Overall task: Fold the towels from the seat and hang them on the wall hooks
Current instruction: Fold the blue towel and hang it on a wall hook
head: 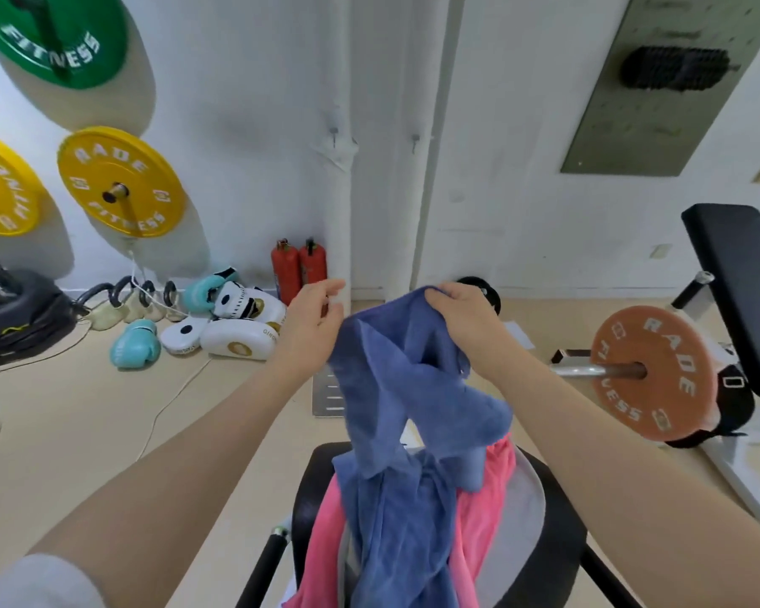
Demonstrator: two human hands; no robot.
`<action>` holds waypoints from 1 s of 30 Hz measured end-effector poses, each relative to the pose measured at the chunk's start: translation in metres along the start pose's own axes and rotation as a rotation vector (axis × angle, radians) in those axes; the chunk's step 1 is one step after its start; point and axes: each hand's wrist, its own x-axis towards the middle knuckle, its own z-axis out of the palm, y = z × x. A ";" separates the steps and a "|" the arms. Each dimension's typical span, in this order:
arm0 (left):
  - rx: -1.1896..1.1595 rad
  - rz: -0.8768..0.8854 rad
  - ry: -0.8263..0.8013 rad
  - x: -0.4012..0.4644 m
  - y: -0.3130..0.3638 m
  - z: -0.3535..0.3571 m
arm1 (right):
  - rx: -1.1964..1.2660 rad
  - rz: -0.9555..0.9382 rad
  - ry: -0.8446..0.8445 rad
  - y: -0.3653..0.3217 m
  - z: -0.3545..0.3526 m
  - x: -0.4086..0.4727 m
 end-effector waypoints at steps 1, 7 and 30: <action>-0.076 0.004 0.016 -0.003 0.004 -0.003 | 0.063 0.001 -0.037 -0.006 0.002 -0.003; -0.357 0.162 -0.290 -0.021 0.038 -0.027 | 0.266 -0.101 -0.171 -0.047 0.020 -0.026; 0.231 -0.163 -0.293 -0.085 -0.046 -0.090 | 1.059 0.027 0.267 -0.059 0.005 -0.113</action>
